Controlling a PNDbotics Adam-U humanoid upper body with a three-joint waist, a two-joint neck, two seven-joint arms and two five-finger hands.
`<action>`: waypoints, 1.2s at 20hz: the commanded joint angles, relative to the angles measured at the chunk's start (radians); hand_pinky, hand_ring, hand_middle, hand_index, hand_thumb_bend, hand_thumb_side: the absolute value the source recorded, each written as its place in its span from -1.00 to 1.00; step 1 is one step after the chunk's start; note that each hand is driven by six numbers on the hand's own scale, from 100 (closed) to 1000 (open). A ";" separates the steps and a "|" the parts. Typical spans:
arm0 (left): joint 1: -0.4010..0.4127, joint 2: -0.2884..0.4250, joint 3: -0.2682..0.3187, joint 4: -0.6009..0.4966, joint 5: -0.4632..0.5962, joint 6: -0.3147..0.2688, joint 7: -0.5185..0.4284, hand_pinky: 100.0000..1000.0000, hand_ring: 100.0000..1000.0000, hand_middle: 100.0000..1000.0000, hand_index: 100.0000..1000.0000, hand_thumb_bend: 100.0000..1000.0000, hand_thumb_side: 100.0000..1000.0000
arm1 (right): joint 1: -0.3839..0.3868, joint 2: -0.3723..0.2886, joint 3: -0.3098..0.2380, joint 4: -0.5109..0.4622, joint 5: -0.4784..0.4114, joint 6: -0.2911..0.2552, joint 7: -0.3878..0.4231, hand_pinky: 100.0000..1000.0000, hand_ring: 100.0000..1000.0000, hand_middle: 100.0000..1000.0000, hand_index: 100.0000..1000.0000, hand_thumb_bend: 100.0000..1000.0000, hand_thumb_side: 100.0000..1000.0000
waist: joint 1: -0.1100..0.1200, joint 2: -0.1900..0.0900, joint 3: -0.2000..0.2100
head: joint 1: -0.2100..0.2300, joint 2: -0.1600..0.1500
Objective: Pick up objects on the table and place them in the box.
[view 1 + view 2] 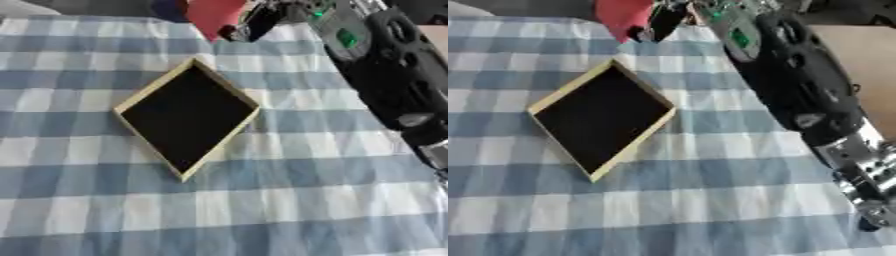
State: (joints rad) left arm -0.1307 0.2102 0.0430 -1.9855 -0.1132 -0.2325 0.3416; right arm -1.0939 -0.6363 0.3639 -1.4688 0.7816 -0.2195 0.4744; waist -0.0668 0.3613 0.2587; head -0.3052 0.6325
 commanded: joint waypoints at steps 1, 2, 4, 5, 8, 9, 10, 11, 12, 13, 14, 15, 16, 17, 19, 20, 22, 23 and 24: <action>-0.001 0.020 0.013 -0.014 -0.006 -0.001 0.010 0.35 0.14 0.08 0.22 -1.00 0.42 | -0.010 0.010 0.011 -0.043 -0.011 -0.007 0.024 -1.00 -0.65 -0.81 -0.57 -0.52 -1.00 | 0.003 -0.023 0.000 | 0.012 0.007; -0.001 0.019 0.014 -0.014 -0.006 -0.001 0.011 0.35 0.14 0.08 0.22 -1.00 0.42 | -0.008 0.015 0.016 -0.049 -0.012 -0.009 0.030 -1.00 -0.64 -0.81 -0.57 -0.51 -1.00 | 0.002 -0.023 0.001 | 0.015 0.008; 0.000 0.018 0.014 -0.014 -0.007 0.000 0.012 0.35 0.14 0.08 0.22 -1.00 0.42 | -0.002 0.027 0.023 -0.053 -0.010 -0.010 0.039 -1.00 -0.64 -0.81 -0.56 -0.51 -1.00 | 0.000 -0.022 0.002 | 0.019 0.008; 0.000 0.017 0.014 -0.014 -0.008 0.001 0.012 0.35 0.14 0.08 0.22 -1.00 0.42 | 0.000 0.034 0.025 -0.052 -0.006 -0.010 0.041 -1.00 -0.64 -0.81 -0.57 -0.51 -1.00 | -0.001 -0.021 0.002 | 0.020 0.008; -0.001 0.015 0.014 -0.014 -0.009 0.001 0.012 0.35 0.14 0.08 0.22 -1.00 0.42 | 0.008 0.048 0.034 -0.043 0.016 -0.016 0.042 -1.00 -0.63 -0.81 -0.57 -0.51 -1.00 | -0.003 -0.017 0.004 | 0.022 0.006; -0.002 0.015 0.014 -0.014 -0.010 0.002 0.012 0.35 0.14 0.08 0.22 -1.00 0.42 | 0.011 0.052 0.039 -0.037 0.023 -0.020 0.042 -1.00 -0.63 -0.81 -0.57 -0.50 -1.00 | -0.004 -0.016 0.004 | 0.023 0.007; -0.002 0.014 0.014 -0.014 -0.010 0.002 0.012 0.35 0.14 0.08 0.22 -1.00 0.42 | 0.014 0.058 0.043 -0.031 0.031 -0.025 0.041 -1.00 -0.62 -0.80 -0.57 -0.50 -1.00 | -0.004 -0.015 0.005 | 0.023 0.008; -0.003 0.013 0.013 -0.014 -0.010 0.002 0.012 0.35 0.14 0.08 0.22 -1.00 0.42 | 0.018 0.066 0.049 -0.025 0.040 -0.032 0.041 -1.00 -0.62 -0.80 -0.56 -0.32 -1.00 | -0.005 -0.013 0.006 | 0.022 0.008; -0.003 0.012 0.013 -0.014 -0.010 0.002 0.011 0.35 0.14 0.08 0.22 -1.00 0.42 | 0.021 0.074 0.055 -0.020 0.049 -0.039 0.041 -1.00 -0.62 -0.80 -0.56 -0.50 -1.00 | -0.006 -0.011 0.007 | 0.022 0.007; -0.005 0.012 0.012 -0.014 -0.010 0.002 0.010 0.35 0.14 0.08 0.22 -1.00 0.42 | 0.026 0.081 0.059 -0.013 0.056 -0.045 0.041 -1.00 -0.62 -0.80 -0.56 -0.50 -1.00 | -0.006 -0.009 0.008 | 0.022 0.006; -0.005 0.011 0.011 -0.014 -0.010 0.002 0.009 0.35 0.14 0.08 0.22 -1.00 0.42 | 0.031 0.088 0.063 -0.005 0.062 -0.051 0.041 -1.00 -0.61 -0.80 -0.56 -0.50 -1.00 | -0.006 -0.007 0.010 | 0.021 0.005; -0.006 0.011 0.011 -0.014 -0.010 0.002 0.009 0.35 0.14 0.08 0.22 -1.00 0.42 | 0.037 0.095 0.065 0.003 0.069 -0.055 0.040 -1.00 -0.61 -0.79 -0.55 -0.50 -1.00 | -0.006 -0.005 0.012 | 0.020 0.004; -0.007 0.010 0.011 -0.014 -0.011 0.002 0.009 0.35 0.14 0.08 0.22 -1.00 0.42 | 0.043 0.103 0.065 0.011 0.074 -0.059 0.038 -1.00 -0.61 -0.79 -0.55 -0.50 -1.00 | -0.007 -0.004 0.013 | 0.019 0.003; -0.007 0.009 0.012 -0.014 -0.011 0.002 0.009 0.35 0.14 0.08 0.22 -1.00 0.43 | 0.048 0.111 0.067 0.018 0.079 -0.064 0.035 -1.00 -0.61 -0.79 -0.54 -0.50 -1.00 | -0.007 -0.002 0.015 | 0.016 0.002; -0.008 0.007 0.011 -0.014 -0.011 0.003 0.009 0.35 0.14 0.08 0.21 -1.00 0.43 | 0.055 0.122 0.074 0.029 0.093 -0.079 0.033 -0.98 -0.59 -0.78 -0.54 -0.50 -1.00 | -0.008 0.001 0.017 | 0.014 0.000; -0.008 0.007 0.010 -0.014 -0.012 0.003 0.008 0.35 0.14 0.08 0.21 -1.00 0.43 | 0.057 0.127 0.081 0.037 0.099 -0.088 0.036 -0.98 -0.58 -0.78 -0.54 -0.50 -1.00 | -0.009 0.002 0.017 | 0.013 0.000; -0.009 0.007 0.010 -0.014 -0.012 0.003 0.008 0.35 0.14 0.08 0.21 -1.00 0.43 | 0.060 0.134 0.090 0.052 0.104 -0.107 0.044 -0.97 -0.58 -0.77 -0.53 -0.50 -1.00 | -0.010 0.003 0.018 | 0.013 -0.001; -0.009 0.007 0.010 -0.014 -0.012 0.003 0.008 0.35 0.14 0.08 0.21 -1.00 0.43 | 0.061 0.137 0.092 0.057 0.104 -0.113 0.047 -0.97 -0.58 -0.77 -0.53 -0.50 -1.00 | -0.010 0.003 0.018 | 0.013 -0.001; -0.009 0.007 0.010 -0.014 -0.011 0.004 0.008 0.35 0.14 0.08 0.21 -1.00 0.43 | 0.062 0.139 0.093 0.062 0.104 -0.118 0.049 -0.96 -0.57 -0.77 -0.53 -0.50 -1.00 | -0.010 0.003 0.019 | 0.014 -0.001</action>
State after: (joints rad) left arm -0.1332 0.2092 0.0482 -1.9855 -0.1198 -0.2301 0.3499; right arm -1.0188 -0.4898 0.4610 -1.4066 0.8789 -0.3277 0.5212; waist -0.0823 0.3821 0.2762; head -0.2897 0.6327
